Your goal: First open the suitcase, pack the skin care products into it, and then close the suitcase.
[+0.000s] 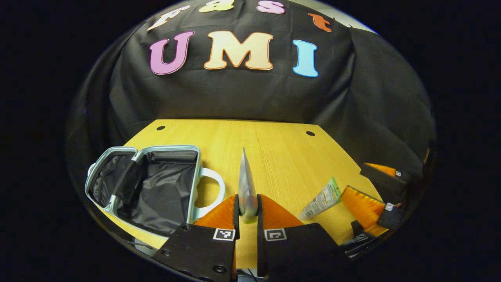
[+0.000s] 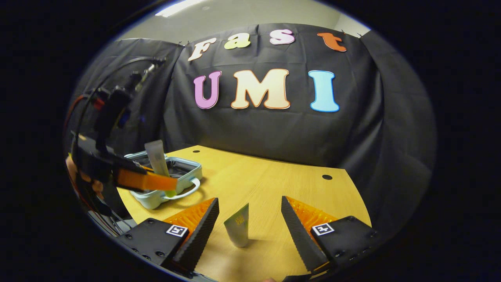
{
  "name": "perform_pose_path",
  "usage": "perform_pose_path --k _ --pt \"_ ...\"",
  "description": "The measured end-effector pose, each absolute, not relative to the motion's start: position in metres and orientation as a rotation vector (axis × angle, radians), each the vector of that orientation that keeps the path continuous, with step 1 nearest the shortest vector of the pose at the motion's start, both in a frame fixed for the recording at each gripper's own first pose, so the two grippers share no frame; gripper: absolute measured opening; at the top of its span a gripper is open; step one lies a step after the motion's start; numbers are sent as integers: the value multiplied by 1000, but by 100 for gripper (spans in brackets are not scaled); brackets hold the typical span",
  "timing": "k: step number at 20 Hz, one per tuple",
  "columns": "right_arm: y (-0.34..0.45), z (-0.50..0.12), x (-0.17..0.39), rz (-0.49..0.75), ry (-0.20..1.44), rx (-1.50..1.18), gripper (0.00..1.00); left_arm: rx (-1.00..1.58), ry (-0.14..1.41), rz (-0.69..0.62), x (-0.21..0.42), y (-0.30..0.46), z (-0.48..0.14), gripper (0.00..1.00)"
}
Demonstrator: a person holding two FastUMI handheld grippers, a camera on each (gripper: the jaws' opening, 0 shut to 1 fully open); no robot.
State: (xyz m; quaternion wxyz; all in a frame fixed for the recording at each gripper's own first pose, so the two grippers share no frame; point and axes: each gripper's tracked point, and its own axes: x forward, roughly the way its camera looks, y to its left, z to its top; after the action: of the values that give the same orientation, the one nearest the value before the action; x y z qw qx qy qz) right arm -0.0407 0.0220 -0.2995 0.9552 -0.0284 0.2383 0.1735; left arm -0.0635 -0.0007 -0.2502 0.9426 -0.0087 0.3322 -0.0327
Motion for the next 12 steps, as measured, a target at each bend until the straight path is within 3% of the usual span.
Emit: perform_pose_path --k 10,12 --pt "32 -401 -39 373 647 -97 99 -3 709 35 -116 29 -227 12" --pt "32 -413 -46 369 686 -80 77 -12 717 58 -121 35 -228 12"
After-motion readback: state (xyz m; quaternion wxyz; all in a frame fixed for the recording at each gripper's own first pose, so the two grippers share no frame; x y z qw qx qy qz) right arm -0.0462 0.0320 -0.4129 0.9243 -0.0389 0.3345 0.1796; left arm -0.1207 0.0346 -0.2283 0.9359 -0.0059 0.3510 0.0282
